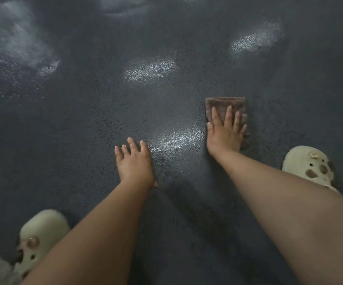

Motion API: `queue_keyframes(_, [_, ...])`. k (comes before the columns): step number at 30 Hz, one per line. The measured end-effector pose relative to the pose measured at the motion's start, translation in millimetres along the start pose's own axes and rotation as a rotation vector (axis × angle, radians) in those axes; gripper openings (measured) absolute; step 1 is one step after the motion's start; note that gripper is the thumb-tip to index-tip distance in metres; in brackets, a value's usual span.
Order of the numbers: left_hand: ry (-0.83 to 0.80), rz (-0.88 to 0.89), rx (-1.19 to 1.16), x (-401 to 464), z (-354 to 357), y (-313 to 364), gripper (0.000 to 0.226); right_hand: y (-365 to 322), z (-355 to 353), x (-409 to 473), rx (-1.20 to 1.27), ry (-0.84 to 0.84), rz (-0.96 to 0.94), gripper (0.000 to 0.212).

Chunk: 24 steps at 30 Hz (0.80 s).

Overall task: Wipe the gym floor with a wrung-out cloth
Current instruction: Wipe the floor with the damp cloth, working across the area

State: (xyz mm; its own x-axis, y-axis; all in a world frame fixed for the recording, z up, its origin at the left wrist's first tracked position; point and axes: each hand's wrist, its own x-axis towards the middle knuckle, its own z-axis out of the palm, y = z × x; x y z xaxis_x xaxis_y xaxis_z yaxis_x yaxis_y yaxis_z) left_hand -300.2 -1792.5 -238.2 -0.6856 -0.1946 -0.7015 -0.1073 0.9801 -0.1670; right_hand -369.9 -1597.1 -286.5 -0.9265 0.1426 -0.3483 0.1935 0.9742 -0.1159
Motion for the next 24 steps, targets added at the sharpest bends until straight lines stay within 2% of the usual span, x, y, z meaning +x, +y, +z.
queue_keyframes(3, [-0.012, -0.015, 0.016, -1, -2, 3, 0.124, -14, 10, -31, -0.029, -0.034, -0.099, 0.051])
queue_keyframes(7, [-0.044, -0.058, 0.008, 1, -5, 12, 0.121, -17, 35, -72, -0.093, -0.042, -0.377, 0.059])
queue_keyframes(11, [-0.07, -0.069, 0.058, 3, -8, 15, 0.124, 3, 20, -38, -0.174, -0.08, -0.595, 0.057])
queue_keyframes(13, [-0.077, -0.07, 0.074, 3, -9, 16, 0.125, 13, 7, -14, -0.187, -0.101, -0.631, 0.063])
queue_keyframes(16, [-0.102, -0.074, 0.037, 4, -9, 16, 0.126, 30, -5, 17, -0.2, -0.048, -0.473, 0.054])
queue_keyframes(20, [-0.118, -0.086, -0.031, 7, -7, 17, 0.122, 57, -18, 45, -0.094, 0.04, -0.088, 0.052])
queue_keyframes(24, [-0.052, -0.087, -0.049, 10, -1, 19, 0.102, 31, -15, 37, 0.025, 0.025, 0.128, 0.051])
